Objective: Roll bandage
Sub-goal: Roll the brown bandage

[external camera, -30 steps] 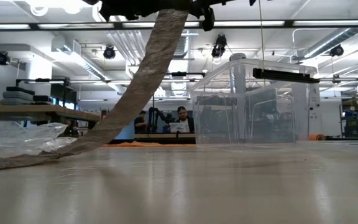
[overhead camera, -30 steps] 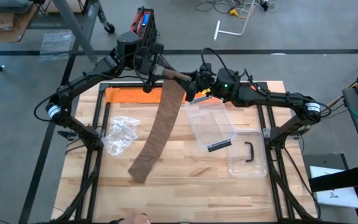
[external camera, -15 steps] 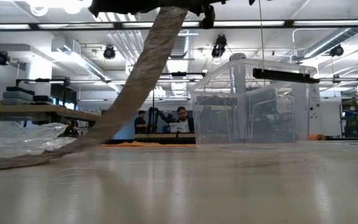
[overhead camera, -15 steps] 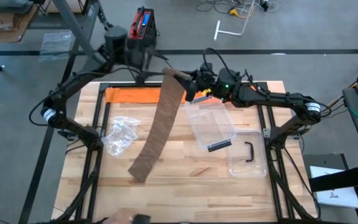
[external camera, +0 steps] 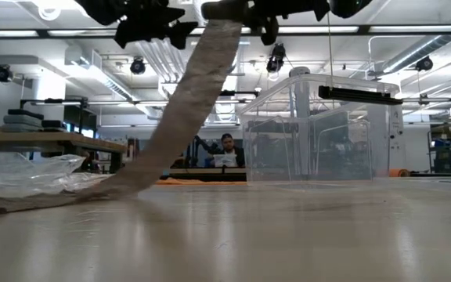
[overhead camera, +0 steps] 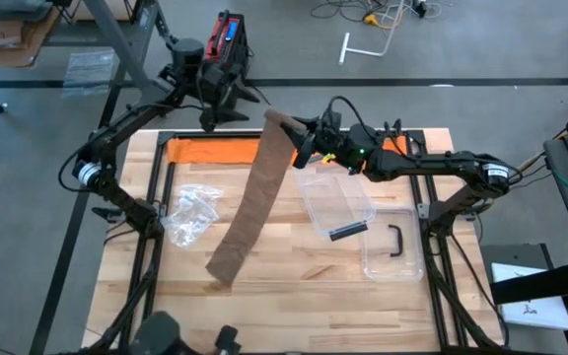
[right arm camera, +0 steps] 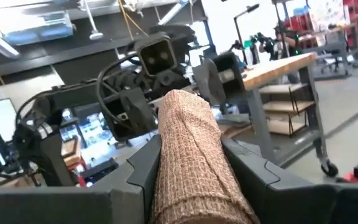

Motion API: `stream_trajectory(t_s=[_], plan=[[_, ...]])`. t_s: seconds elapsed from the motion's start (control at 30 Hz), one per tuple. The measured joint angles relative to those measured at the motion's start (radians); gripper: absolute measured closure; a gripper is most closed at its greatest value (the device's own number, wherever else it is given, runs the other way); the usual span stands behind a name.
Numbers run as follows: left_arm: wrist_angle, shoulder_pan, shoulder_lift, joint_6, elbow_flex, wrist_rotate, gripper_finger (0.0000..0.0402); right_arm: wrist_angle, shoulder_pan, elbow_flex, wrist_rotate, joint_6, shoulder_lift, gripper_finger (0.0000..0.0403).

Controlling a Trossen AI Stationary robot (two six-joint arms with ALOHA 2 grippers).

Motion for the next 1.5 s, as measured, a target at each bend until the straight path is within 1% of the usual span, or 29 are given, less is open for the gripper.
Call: stream_trajectory(t_s=[0.1,0.23,0.37,0.57,0.67,0.93,1.07,1.2,1.33,1.5], plan=[[0.033,-0.018,0.035,-0.115,0.0,0.01,0.0123,-0.001,0.002,-0.005,-0.001,-0.069,0.0,0.0274],[0.101,-0.035,0.062,-0.188,0.0,0.011,0.0106,-0.037,0.004,0.005,-0.009,-0.147,0.0,0.0275],[0.125,-0.049,0.064,-0.194,0.0,0.011,0.0095,-0.123,0.004,0.024,-0.033,-0.195,0.0,0.0275],[0.13,-0.075,0.051,-0.189,0.0,0.013,0.0091,-0.2,0.002,0.066,-0.069,-0.182,0.0,0.0276],[0.127,-0.096,0.052,-0.186,0.0,0.012,0.0094,-0.225,-0.005,0.083,-0.121,-0.181,0.0,0.0276],[0.128,-0.144,0.052,-0.169,0.0,0.007,0.0111,-0.227,-0.014,0.086,-0.132,-0.172,-0.001,0.0276],[0.128,-0.16,0.052,-0.172,0.0,-0.067,0.0126,-0.229,-0.014,0.086,-0.133,-0.18,-0.002,0.0277],[0.127,-0.162,0.052,-0.255,0.0,-0.118,0.0147,-0.228,-0.014,0.086,-0.131,-0.183,-0.002,0.0277],[0.128,-0.167,0.052,-0.355,0.0,-0.126,0.0172,-0.228,-0.014,0.086,-0.131,-0.183,-0.002,0.0277],[0.128,-0.169,0.052,-0.374,0.0,-0.125,0.0201,-0.228,-0.014,0.086,-0.131,-0.183,-0.002,0.0277]])
